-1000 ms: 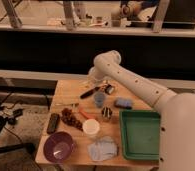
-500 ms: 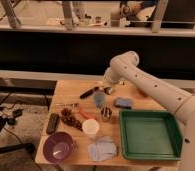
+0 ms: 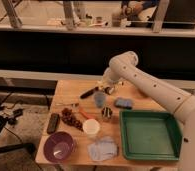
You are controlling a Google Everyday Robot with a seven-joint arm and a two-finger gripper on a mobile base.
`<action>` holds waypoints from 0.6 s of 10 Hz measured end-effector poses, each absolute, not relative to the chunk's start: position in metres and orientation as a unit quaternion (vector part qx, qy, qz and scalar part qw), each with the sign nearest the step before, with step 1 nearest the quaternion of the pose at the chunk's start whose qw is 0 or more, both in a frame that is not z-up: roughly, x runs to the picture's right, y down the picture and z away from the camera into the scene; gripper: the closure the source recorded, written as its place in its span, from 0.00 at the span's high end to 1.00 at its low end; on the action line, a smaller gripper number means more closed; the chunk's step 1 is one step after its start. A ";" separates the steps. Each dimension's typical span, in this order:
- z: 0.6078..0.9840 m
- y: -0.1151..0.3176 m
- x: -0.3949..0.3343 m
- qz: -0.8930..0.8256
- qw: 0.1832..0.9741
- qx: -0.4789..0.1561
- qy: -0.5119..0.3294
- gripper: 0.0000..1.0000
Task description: Place banana in red bowl
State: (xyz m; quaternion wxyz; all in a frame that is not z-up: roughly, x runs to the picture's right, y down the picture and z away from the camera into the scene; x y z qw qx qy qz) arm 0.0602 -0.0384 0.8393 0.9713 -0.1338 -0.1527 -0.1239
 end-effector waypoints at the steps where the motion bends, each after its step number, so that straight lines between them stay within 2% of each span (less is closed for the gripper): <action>1: 0.839 -0.038 0.063 -0.122 0.972 -0.134 -0.152 0.05; 6: 0.836 -0.037 0.079 -0.088 0.981 -0.126 -0.119 0.05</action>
